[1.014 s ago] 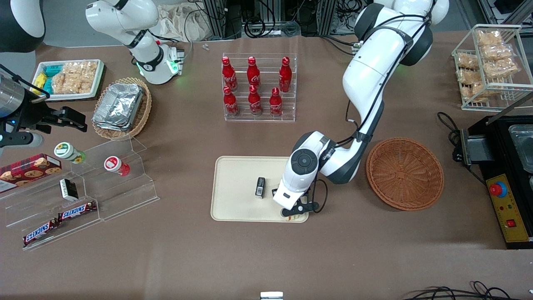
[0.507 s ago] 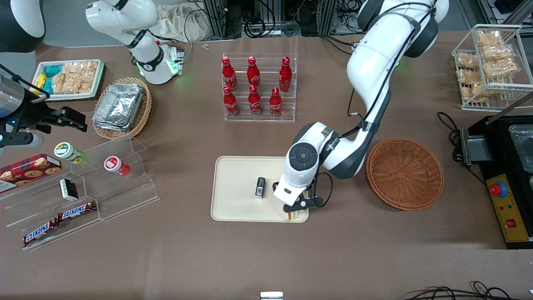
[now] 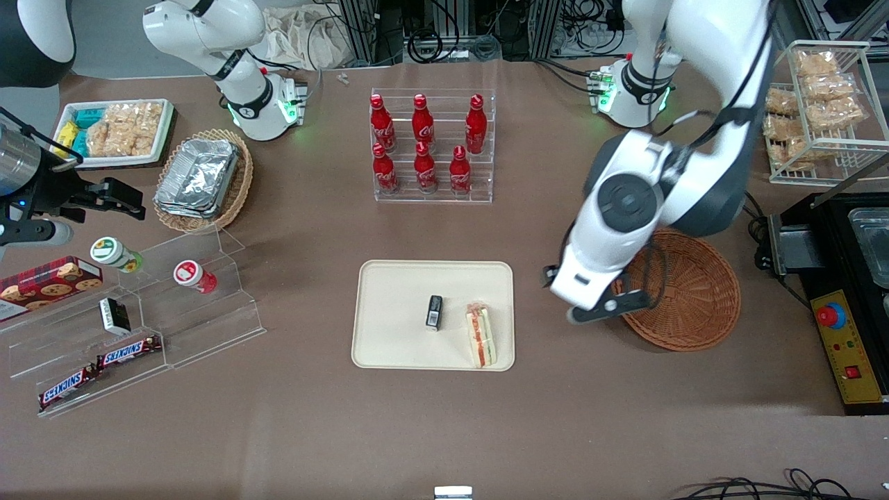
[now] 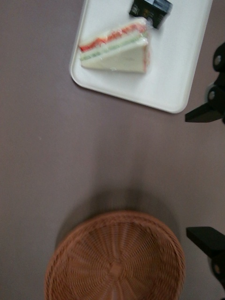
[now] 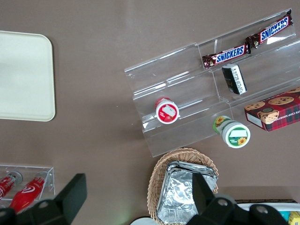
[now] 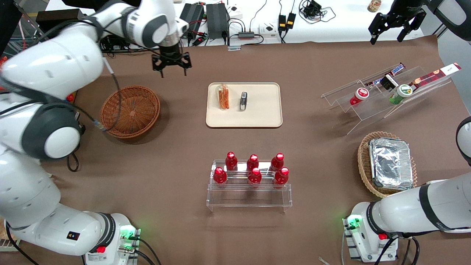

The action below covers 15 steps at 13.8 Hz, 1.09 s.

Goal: Place sandwich from basket to tray

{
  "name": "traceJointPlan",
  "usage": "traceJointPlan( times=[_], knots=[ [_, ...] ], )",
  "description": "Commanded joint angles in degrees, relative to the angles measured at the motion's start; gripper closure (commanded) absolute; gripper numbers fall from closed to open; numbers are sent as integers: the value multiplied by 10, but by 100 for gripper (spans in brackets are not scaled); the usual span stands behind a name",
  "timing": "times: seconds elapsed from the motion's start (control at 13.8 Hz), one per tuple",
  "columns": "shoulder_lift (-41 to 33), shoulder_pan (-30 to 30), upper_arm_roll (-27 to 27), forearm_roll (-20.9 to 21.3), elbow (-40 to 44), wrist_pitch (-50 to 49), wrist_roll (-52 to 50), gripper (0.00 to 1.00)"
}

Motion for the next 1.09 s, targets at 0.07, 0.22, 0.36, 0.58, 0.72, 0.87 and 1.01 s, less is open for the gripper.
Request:
traceJointPlan(
  times=[0.07, 0.22, 0.36, 0.58, 0.72, 0.87, 1.01],
  knots=[
    [-151, 62, -1, -25, -138, 7, 135, 0],
    [-177, 99, 1, -25, -142, -17, 213, 0],
    [-193, 129, 4, -25, -139, -39, 281, 0],
    [-191, 168, 5, -41, -109, -87, 341, 0],
    [-172, 192, 5, -46, -67, -111, 356, 0],
    [-149, 193, 6, -40, -23, -138, 413, 0],
    [-128, 206, 5, -46, 13, -171, 422, 0]
  ],
)
